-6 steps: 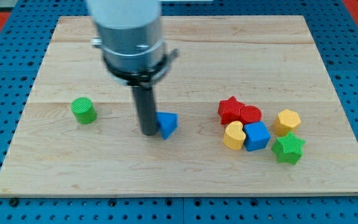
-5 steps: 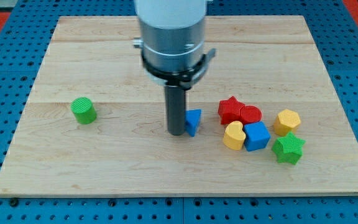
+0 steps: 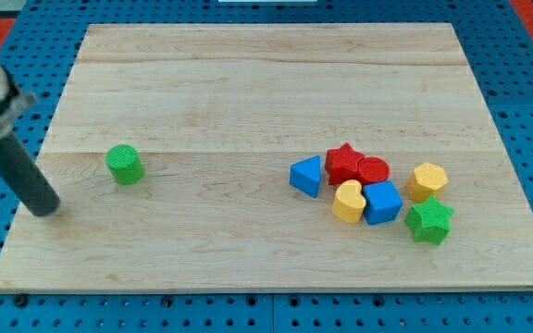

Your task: Push the green circle towards bottom center

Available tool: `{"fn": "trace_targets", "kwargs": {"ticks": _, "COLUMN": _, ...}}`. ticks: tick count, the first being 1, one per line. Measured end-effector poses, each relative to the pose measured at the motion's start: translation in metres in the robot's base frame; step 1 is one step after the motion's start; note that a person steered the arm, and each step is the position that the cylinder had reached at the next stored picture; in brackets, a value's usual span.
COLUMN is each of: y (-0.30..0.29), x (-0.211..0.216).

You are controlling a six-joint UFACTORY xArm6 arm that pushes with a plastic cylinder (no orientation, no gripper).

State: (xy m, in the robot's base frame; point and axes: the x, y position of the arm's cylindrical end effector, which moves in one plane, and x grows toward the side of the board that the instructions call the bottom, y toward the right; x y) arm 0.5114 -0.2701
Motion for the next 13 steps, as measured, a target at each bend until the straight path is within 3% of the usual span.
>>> {"fn": "trace_targets", "kwargs": {"ticks": 1, "y": -0.010, "x": -0.046}}
{"fn": "trace_targets", "kwargs": {"ticks": 3, "y": 0.115, "x": -0.050}}
{"fn": "trace_targets", "kwargs": {"ticks": 5, "y": 0.131, "x": -0.050}}
{"fn": "trace_targets", "kwargs": {"ticks": 7, "y": 0.204, "x": -0.041}}
{"fn": "trace_targets", "kwargs": {"ticks": 8, "y": 0.198, "x": -0.030}}
{"fn": "trace_targets", "kwargs": {"ticks": 10, "y": 0.248, "x": -0.013}}
{"fn": "trace_targets", "kwargs": {"ticks": 12, "y": 0.169, "x": -0.005}}
{"fn": "trace_targets", "kwargs": {"ticks": 13, "y": 0.212, "x": 0.003}}
